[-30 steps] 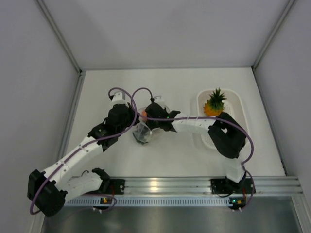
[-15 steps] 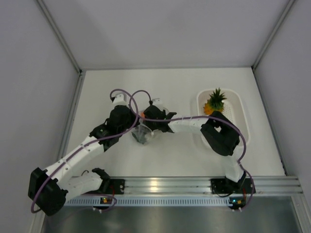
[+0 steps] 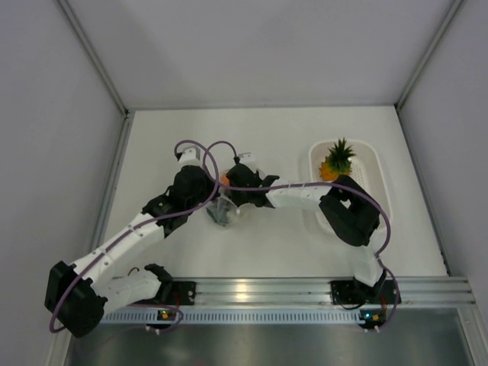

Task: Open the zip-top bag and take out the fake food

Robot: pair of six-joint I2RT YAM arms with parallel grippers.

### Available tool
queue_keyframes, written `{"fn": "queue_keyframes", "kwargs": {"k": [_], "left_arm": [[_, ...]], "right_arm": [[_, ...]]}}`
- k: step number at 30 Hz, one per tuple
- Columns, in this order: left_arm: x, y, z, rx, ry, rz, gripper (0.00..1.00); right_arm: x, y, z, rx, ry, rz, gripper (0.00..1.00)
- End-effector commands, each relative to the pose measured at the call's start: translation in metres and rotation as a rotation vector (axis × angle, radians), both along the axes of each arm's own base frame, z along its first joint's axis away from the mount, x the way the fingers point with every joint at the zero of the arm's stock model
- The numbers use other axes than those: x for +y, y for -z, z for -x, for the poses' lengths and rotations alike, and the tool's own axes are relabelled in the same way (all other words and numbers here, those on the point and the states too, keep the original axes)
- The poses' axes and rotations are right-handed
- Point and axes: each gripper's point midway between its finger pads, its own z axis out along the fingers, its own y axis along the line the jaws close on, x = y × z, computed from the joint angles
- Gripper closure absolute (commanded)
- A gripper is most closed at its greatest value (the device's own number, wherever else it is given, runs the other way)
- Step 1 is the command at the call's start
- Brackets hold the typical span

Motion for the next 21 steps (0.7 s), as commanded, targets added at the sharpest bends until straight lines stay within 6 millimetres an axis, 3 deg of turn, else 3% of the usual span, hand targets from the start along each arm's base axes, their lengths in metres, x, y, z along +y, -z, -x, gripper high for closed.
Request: {"fn": "queue_keyframes", "kwargs": {"k": [1, 13, 21], "left_arm": [[-0.003, -0.014, -0.008, -0.047, 0.009, 0.010, 1.00], [-0.004, -0.029, -0.006, -0.083, 0.021, 0.030, 1.00], [-0.004, -0.022, -0.006, -0.067, 0.022, 0.021, 1.00]], "right_arm": [[0.008, -0.058, -0.003, -0.100, -0.023, -0.049, 0.64], [0.017, -0.124, 0.020, -0.178, -0.112, -0.112, 0.68], [0.012, -0.189, 0.032, -0.234, -0.159, -0.190, 0.68]]}}
